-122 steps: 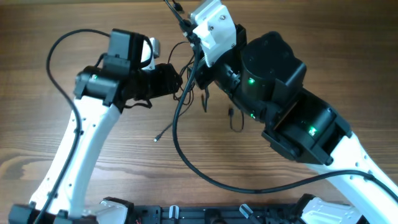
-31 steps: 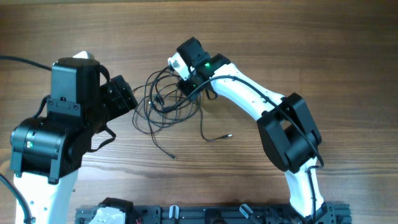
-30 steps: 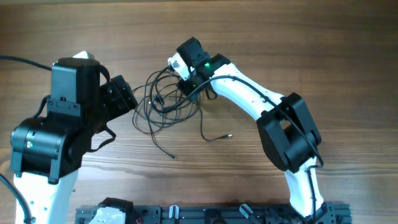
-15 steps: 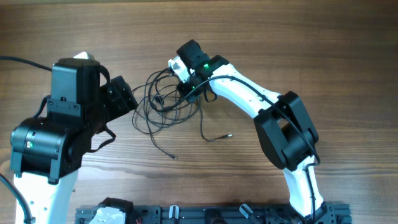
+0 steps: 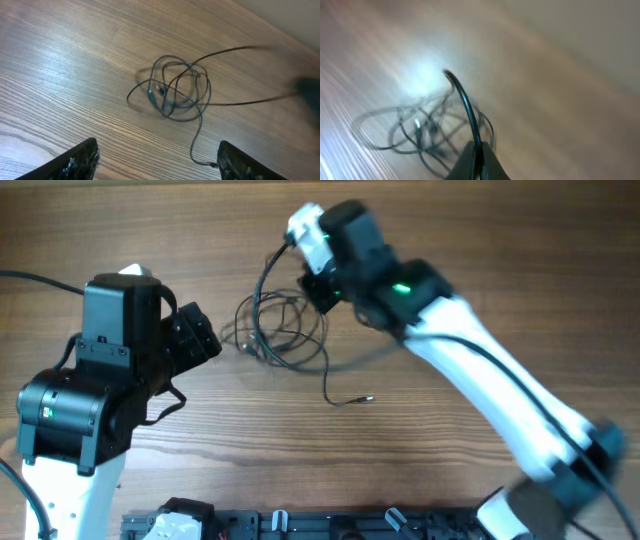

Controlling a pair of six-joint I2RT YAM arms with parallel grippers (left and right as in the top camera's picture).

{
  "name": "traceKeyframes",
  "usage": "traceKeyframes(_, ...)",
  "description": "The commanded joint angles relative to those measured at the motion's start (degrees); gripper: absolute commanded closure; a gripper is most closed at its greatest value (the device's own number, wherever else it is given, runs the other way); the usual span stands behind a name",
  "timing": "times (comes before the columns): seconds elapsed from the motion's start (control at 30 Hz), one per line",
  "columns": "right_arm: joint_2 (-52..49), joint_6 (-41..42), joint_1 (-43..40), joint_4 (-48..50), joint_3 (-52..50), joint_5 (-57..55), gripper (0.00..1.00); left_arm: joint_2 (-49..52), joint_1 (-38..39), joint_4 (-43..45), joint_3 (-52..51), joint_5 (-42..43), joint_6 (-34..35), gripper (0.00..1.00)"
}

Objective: Untangle cables

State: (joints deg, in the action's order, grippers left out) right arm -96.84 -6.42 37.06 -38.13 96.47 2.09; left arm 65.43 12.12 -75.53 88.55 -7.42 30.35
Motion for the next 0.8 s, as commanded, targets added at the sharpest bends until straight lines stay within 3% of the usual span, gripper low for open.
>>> traceKeyframes(0.0,10.9,0.5,-0.2,2.6,0.4,-1.0,0.96,0.2,0.1,0.0,0.2,0.3,0.5,0.21)
traceKeyframes(0.3,31.4,2.1,-0.2,6.8,0.4,-0.8,0.96,0.2,0.1,-0.7,0.2,0.4,0.5,0.15)
traceKeyframes(0.37,35.1,2.2,-0.2,6.8,0.4,-0.7,0.96,0.2,0.1,-1.2,0.2,3.7,0.0,0.15)
traceKeyframes(0.6,37.3,3.8,-0.2,6.8,0.4,1.3,0.96,0.2,2.6,-1.9,0.2,6.6,-3.6,0.31)
traceKeyframes(0.77,38.8,3.8,-0.2,7.2,0.4,0.3,0.96,0.8,11.4,1.2,-1.1,2.8,-4.6,0.30)
